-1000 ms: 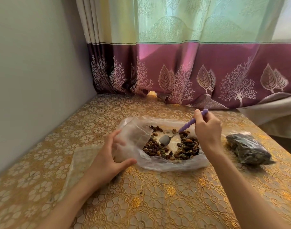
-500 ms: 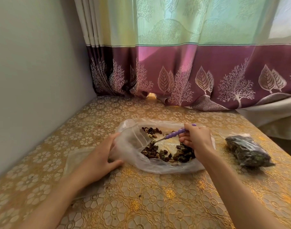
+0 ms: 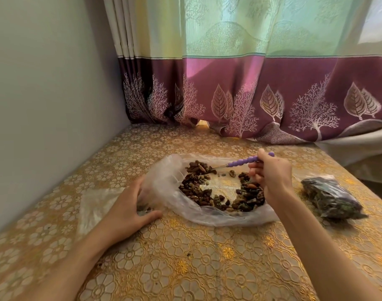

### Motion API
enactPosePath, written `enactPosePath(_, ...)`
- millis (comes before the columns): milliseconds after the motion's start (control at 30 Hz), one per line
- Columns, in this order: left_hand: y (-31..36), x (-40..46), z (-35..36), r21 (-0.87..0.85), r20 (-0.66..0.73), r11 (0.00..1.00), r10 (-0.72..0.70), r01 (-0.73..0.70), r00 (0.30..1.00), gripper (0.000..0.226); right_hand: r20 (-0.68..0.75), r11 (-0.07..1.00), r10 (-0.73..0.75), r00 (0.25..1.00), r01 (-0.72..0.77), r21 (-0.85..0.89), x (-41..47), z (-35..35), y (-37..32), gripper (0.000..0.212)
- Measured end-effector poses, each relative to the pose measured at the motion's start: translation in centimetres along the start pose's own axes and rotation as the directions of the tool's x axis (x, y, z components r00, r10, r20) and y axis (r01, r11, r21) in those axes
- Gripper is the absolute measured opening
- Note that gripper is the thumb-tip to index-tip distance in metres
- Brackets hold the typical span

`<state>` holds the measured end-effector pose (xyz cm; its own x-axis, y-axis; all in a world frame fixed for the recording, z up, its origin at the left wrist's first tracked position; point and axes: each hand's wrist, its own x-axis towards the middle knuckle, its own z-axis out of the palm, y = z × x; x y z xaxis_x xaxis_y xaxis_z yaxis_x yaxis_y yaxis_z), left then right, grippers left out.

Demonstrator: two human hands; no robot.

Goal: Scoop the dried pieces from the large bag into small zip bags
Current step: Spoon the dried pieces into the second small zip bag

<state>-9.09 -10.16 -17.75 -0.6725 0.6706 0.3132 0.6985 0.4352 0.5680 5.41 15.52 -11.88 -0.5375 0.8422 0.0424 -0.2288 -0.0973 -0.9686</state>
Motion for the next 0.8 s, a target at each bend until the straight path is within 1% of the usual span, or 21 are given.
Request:
enactPosePath(67, 0.1, -0.1, 0.1, 0.028, -0.005, 1.0, 0.006, -0.005, 1.0, 0.108, 0.017, 0.999, -0.016, 1.0, 0.015, 0.045, -0.3, 0.4, -0.6, 0.033)
enactPosePath(200, 0.1, -0.1, 0.0, 0.029, -0.014, 1.0, 0.01, -0.01, 1.0, 0.106, 0.055, 0.993, -0.027, 0.998, 0.02, 0.116, -1.5, 1.3, -1.7, 0.034)
enactPosePath(400, 0.1, 0.0, 0.1, 0.021, -0.014, 1.0, -0.004, 0.004, 1.0, 0.11, 0.193, 0.989, -0.142, 0.971, 0.133, 0.061, -3.5, 3.3, -1.5, 0.031)
enactPosePath(500, 0.2, 0.0, 0.1, -0.003, -0.012, 1.0, -0.02, 0.02, 1.0, 0.114, 0.309, 0.97, -0.242, 0.92, 0.236, 0.056, -4.6, 4.2, -1.0, 0.03)
enactPosePath(567, 0.2, 0.0, 0.0, -0.028, -0.007, 0.999, -0.036, 0.036, 0.999, 0.115, 0.401, 0.942, -0.323, 0.857, 0.333, 0.047, -5.2, 4.7, -0.8, 0.028)
enactPosePath(633, 0.1, 0.0, -0.1, -0.059, -0.003, 0.997, -0.043, 0.043, 0.999, 0.114, 0.469, 0.917, -0.371, 0.801, 0.397, 0.047, -5.5, 4.9, -0.6, 0.024)
enactPosePath(700, 0.1, 0.0, -0.2, -0.092, -0.003, 0.995, -0.04, 0.04, 0.999, 0.112, 0.518, 0.911, -0.375, 0.769, 0.409, 0.053, -5.6, 5.0, -0.4, 0.021)
enactPosePath(800, -0.3, 0.0, -0.1, -0.117, -0.013, 0.993, -0.037, 0.035, 0.999, 0.109, 0.553, 0.916, -0.364, 0.749, 0.395, 0.067, -5.5, 4.9, -0.4, 0.02)
